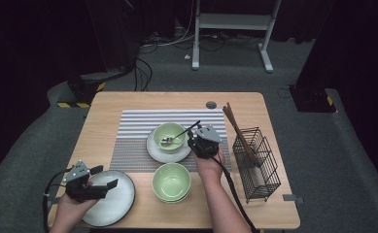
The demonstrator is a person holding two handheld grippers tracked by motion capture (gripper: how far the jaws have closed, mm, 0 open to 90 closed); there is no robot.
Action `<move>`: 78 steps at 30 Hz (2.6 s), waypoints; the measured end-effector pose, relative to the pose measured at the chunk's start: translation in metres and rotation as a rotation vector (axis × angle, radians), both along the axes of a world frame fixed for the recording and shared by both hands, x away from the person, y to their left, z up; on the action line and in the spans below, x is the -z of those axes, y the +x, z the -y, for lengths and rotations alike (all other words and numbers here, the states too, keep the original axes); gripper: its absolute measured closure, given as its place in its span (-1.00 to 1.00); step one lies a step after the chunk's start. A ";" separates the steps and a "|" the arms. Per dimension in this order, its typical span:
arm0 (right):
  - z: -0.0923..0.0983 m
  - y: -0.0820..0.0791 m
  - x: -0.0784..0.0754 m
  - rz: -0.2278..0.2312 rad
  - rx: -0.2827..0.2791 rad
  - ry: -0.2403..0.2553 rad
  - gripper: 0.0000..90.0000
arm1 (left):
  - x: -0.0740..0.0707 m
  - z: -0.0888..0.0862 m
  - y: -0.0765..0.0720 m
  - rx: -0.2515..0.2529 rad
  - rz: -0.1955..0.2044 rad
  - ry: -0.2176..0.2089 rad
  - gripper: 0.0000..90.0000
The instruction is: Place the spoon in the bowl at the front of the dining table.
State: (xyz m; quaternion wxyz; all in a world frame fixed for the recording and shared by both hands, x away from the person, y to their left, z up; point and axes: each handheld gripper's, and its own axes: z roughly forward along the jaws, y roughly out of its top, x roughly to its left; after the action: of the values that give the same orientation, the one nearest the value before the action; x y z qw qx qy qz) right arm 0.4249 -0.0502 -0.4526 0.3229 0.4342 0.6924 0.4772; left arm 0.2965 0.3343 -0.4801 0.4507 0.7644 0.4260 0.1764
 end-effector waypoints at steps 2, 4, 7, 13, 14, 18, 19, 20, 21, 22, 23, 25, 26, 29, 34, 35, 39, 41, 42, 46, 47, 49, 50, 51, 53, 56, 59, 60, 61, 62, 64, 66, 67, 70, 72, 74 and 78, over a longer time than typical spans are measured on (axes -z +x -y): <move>0.000 -0.005 -0.001 0.003 -0.005 0.000 0.30 | 0.000 0.000 0.000 0.001 0.000 0.002 -0.67; 0.000 -0.009 -0.001 0.007 -0.012 -0.005 0.29 | 0.000 0.000 0.000 0.002 0.000 0.003 -0.67; 0.000 -0.016 -0.002 0.011 -0.022 -0.002 0.28 | 0.000 0.001 0.000 0.002 0.000 0.006 -0.67; 0.001 -0.027 -0.002 0.005 -0.046 -0.006 0.20 | 0.001 0.003 0.000 0.005 -0.002 0.010 -0.67; 0.001 -0.028 -0.001 0.004 -0.051 -0.007 0.19 | 0.001 0.003 0.000 0.006 -0.003 0.010 -0.67; 0.003 -0.034 -0.002 -0.007 -0.064 -0.007 0.11 | 0.001 0.003 0.000 0.006 -0.002 0.012 -0.67; 0.003 -0.036 -0.003 -0.008 -0.067 -0.005 0.10 | 0.001 0.003 0.000 0.006 -0.002 0.011 -0.67; 0.004 -0.037 -0.003 -0.009 -0.066 -0.004 0.09 | 0.001 0.003 0.000 0.005 -0.002 0.011 -0.67; 0.005 -0.038 -0.004 -0.012 -0.066 0.003 0.08 | 0.001 0.003 0.000 0.006 -0.002 0.011 -0.67; 0.006 -0.040 -0.005 -0.012 -0.066 0.005 0.06 | 0.001 0.003 0.000 0.006 -0.002 0.012 -0.67; 0.006 -0.041 -0.005 -0.012 -0.067 0.005 0.05 | 0.001 0.003 0.000 0.007 -0.003 0.012 -0.67; 0.007 -0.044 -0.007 -0.014 -0.073 0.009 0.03 | 0.001 0.004 0.000 0.008 -0.002 0.014 -0.67; 0.007 -0.045 -0.008 -0.016 -0.076 0.011 0.02 | 0.001 0.004 0.000 0.008 -0.002 0.013 -0.67; 0.008 -0.049 -0.009 -0.017 -0.085 0.008 -0.01 | 0.001 0.004 0.000 0.008 -0.003 0.014 -0.67; 0.010 -0.054 -0.011 -0.014 -0.093 0.003 -0.07 | 0.001 0.004 0.000 0.009 -0.002 0.014 -0.67; 0.010 -0.055 -0.012 -0.013 -0.093 0.004 -0.07 | 0.001 0.004 0.000 0.009 -0.001 0.014 -0.67; 0.012 -0.058 -0.014 -0.008 -0.091 -0.011 -0.07 | 0.001 0.004 0.000 0.009 -0.001 0.014 -0.67; 0.014 -0.060 -0.016 -0.002 -0.088 -0.011 -0.07 | 0.001 0.004 -0.001 0.008 -0.001 0.014 -0.67; 0.015 -0.061 -0.017 0.002 -0.086 -0.013 -0.06 | 0.000 0.004 -0.001 0.007 -0.001 0.013 -0.67; 0.019 -0.065 -0.020 0.017 -0.067 -0.013 -0.07 | 0.001 0.004 0.000 0.006 -0.001 0.014 -0.67; 0.020 -0.065 -0.021 0.018 -0.063 -0.010 -0.07 | 0.001 0.004 0.000 0.007 -0.002 0.015 -0.67; 0.022 -0.067 -0.021 0.022 -0.060 -0.011 -0.07 | 0.001 0.004 0.000 0.008 -0.003 0.018 -0.67; 0.023 -0.067 -0.022 0.021 -0.057 -0.008 -0.07 | 0.001 0.005 0.000 0.009 -0.004 0.019 -0.67; 0.024 -0.068 -0.022 0.022 -0.053 -0.010 -0.07 | 0.001 0.005 0.000 0.009 -0.004 0.019 -0.67; 0.026 -0.068 -0.023 0.023 -0.047 -0.010 -0.07 | 0.001 0.005 0.000 0.009 -0.004 0.019 -0.67; 0.031 -0.069 -0.025 0.023 -0.033 -0.006 -0.07 | 0.002 0.005 0.000 0.009 -0.005 0.018 -0.67; 0.035 -0.069 -0.027 0.029 -0.019 -0.002 -0.07 | 0.002 0.005 0.000 0.008 -0.006 0.018 -0.67; 0.036 -0.069 -0.028 0.030 -0.013 -0.002 -0.07 | 0.002 0.005 0.000 0.008 -0.006 0.017 -0.67; 0.037 -0.069 -0.028 0.033 -0.007 0.002 -0.07 | 0.002 0.005 0.000 0.008 -0.006 0.017 -0.67; 0.039 -0.069 -0.029 0.034 0.000 0.005 -0.07 | 0.002 0.005 0.000 0.008 -0.006 0.017 -0.67; 0.042 -0.069 -0.031 0.035 0.011 0.009 -0.08 | 0.002 0.004 0.000 0.008 -0.007 0.015 -0.67; 0.044 -0.068 -0.032 0.036 0.022 0.012 -0.10 | 0.002 0.004 0.000 0.008 -0.006 0.016 -0.67; 0.045 -0.068 -0.033 0.039 0.024 0.012 -0.11 | 0.002 0.004 0.000 0.008 -0.006 0.015 -0.67; 0.047 -0.068 -0.035 0.044 0.035 0.012 -0.12 | 0.002 0.004 0.000 0.007 -0.005 0.016 -0.67; 0.048 -0.068 -0.037 0.045 0.040 0.012 -0.12 | 0.002 0.004 0.000 0.007 -0.006 0.017 -0.67; 0.050 -0.067 -0.039 0.051 0.046 0.008 -0.13 | 0.002 0.004 0.000 0.006 -0.006 0.016 -0.67; 0.052 -0.067 -0.044 0.056 0.057 0.010 -0.13 | 0.002 0.004 0.000 0.005 -0.006 0.015 -0.67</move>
State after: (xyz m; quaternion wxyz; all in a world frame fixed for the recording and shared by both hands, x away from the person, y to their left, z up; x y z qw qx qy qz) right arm 0.3581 -0.1026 -0.4091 0.3535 0.4416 0.6681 0.4834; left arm 0.2969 0.3307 -0.4823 0.4440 0.7693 0.4242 0.1762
